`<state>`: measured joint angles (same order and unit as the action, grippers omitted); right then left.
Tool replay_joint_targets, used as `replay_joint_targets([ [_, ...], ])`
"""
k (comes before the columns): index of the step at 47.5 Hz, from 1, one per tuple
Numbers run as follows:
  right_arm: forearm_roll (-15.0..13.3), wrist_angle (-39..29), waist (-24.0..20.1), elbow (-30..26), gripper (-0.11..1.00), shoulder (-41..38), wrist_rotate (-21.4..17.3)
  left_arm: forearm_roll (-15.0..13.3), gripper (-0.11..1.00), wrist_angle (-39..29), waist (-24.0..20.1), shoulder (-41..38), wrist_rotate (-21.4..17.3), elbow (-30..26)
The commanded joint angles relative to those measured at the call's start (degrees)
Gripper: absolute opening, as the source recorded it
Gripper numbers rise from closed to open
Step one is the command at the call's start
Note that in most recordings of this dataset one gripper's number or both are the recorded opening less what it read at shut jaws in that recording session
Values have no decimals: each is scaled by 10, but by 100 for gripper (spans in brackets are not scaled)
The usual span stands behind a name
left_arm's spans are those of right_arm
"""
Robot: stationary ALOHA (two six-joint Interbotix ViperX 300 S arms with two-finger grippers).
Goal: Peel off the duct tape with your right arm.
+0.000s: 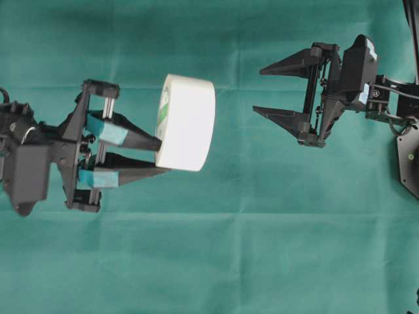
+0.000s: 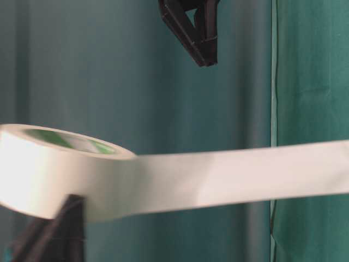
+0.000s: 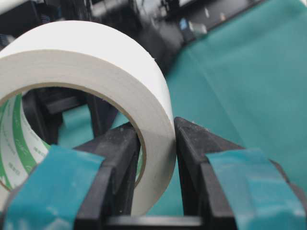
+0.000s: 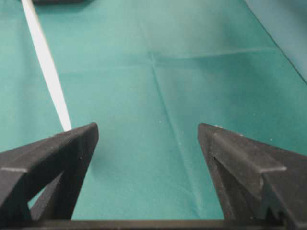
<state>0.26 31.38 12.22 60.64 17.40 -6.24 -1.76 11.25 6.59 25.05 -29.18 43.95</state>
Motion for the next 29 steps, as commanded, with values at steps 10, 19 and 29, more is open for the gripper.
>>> replay_joint_targets([
  [10,1,3,1,-5,72,4,0,-1,21,-120,-20,-2,124,-43],
  [19,1,4,1,-6,71,4,0,0,21,-159,-27,-5,163,-47],
  [29,1,3,1,-6,71,4,0,0,21,-214,-40,-4,181,-65],
])
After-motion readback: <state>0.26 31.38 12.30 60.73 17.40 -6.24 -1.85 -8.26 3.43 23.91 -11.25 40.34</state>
